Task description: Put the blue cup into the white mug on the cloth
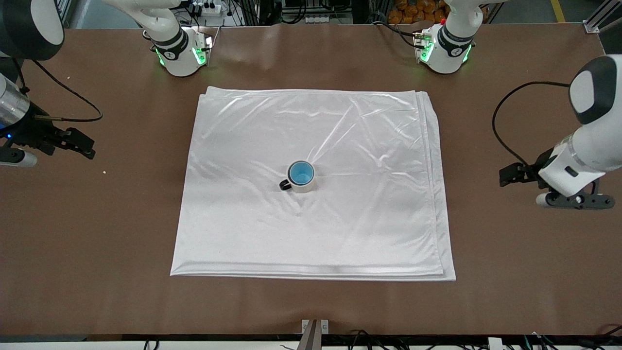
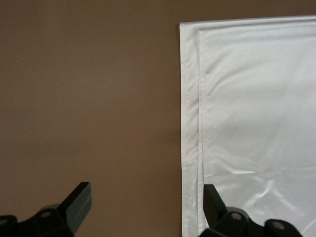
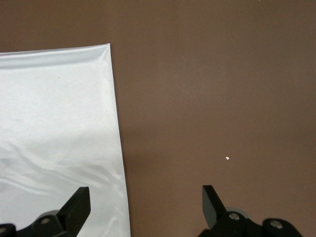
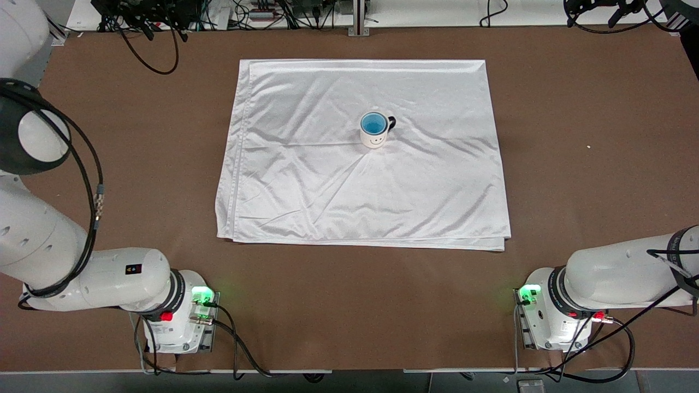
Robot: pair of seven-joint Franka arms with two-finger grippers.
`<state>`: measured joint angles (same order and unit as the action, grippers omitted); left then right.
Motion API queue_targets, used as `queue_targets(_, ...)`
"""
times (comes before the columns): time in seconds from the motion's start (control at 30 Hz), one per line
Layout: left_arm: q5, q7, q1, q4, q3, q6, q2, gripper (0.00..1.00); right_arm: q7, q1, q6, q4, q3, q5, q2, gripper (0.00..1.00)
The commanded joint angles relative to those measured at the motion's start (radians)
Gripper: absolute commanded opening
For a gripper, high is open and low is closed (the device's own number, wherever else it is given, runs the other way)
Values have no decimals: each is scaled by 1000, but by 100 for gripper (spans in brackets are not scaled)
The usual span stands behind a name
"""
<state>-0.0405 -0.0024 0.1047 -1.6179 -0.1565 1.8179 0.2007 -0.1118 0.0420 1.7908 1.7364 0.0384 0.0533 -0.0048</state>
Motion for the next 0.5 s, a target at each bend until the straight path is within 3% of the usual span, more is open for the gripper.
queue_targets(0.0, 21, 12, 16, -25, 0, -34, -101, 100, -15, -10, -19, -25, -9, -15, 11, 100)
queue_targets(0.27, 19, 4, -8, 27, 26, -147, -112, 100, -14, -5, -18, -25, -9, -15, 11, 100)
queue_targets(0.47, 17, 19, -120, 33, 158, -163, -116, 100, -5, -8, -11, -25, -9, -15, 11, 100)
